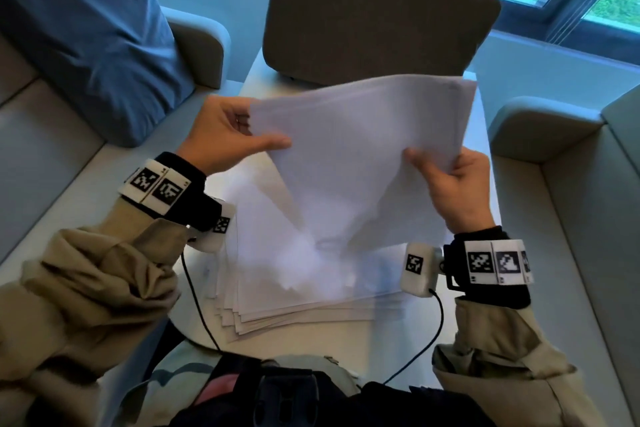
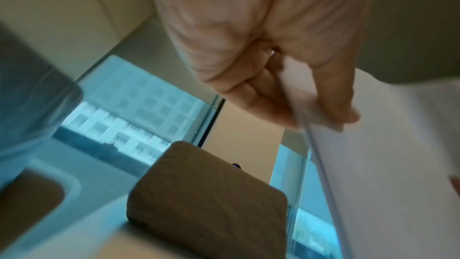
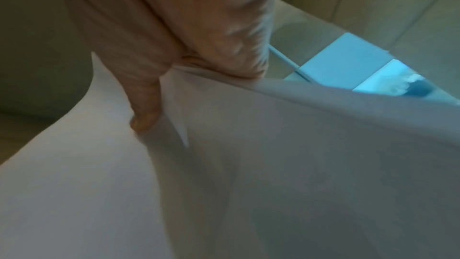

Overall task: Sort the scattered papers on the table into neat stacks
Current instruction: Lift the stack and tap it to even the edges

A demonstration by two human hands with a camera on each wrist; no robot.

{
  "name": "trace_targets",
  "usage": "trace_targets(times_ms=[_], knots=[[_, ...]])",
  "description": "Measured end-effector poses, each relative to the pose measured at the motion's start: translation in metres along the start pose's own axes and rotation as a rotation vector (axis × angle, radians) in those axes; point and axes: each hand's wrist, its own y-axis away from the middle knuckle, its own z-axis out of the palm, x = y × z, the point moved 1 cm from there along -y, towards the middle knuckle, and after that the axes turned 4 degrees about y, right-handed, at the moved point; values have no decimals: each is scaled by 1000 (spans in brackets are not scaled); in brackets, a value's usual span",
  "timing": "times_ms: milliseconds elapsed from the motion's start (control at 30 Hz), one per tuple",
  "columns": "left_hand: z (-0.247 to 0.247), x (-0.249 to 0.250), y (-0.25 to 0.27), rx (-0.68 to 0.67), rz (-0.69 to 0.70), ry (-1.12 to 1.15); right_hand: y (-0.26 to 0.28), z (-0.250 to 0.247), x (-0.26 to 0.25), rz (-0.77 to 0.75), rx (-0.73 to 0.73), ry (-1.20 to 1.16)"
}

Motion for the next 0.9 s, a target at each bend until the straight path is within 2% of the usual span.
trace_targets(times_ms=[100,300,533,600,700,767,833,900], knots=[[11,4,0,41,8,249,3,0,0,9,52,-159],[39,2,5,105,-98,121,9,21,-3,79,119,-303],[40,14,6,260,-116,97,15,31,-18,60,201,-239],[39,26,5,272,-25,94,16,30,-30,-43,246,-230],[37,41,4,231,274,27,16,30,-39,-322,281,-96],[36,34,1,253,394,-78,14,33,-36,-444,285,3],[36,23,-1,237,390,-132,14,35,-30,-472,287,42],[37,17,2,215,317,-118,14,34,-25,-380,273,-21]])
